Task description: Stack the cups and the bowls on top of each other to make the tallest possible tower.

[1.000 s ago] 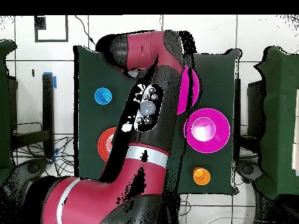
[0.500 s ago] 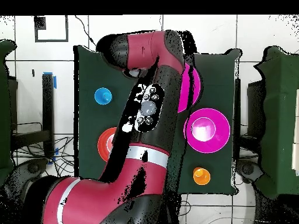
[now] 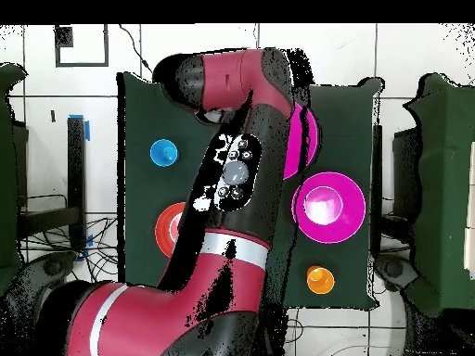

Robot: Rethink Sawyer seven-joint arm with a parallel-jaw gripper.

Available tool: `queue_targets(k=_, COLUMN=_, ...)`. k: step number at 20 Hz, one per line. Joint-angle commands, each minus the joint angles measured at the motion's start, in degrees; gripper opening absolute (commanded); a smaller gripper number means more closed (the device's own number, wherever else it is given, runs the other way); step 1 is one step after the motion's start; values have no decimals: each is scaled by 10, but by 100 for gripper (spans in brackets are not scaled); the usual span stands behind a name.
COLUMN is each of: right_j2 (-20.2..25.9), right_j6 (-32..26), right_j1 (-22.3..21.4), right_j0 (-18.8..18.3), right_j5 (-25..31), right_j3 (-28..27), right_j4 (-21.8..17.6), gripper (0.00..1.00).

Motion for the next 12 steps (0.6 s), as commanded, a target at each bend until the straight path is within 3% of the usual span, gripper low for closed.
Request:
queue_targets(k=1, right_j2=65, right_j6=-7, right_j1=-11, right_j0=3, right_j5=-33, right_j3=75, right_j4=1, gripper=0)
queue_targets(k=5, right_j2=63, right_j6=-4, right_j1=-22, right_j0=6, right_j5=-44, right_j3=99, right_j4=0, gripper=0)
queue_targets(k=12, right_j2=64, right_j6=-3, right_j1=-15, right_j0=4, right_j5=-38, right_j3=86, right_j4=2, gripper=0)
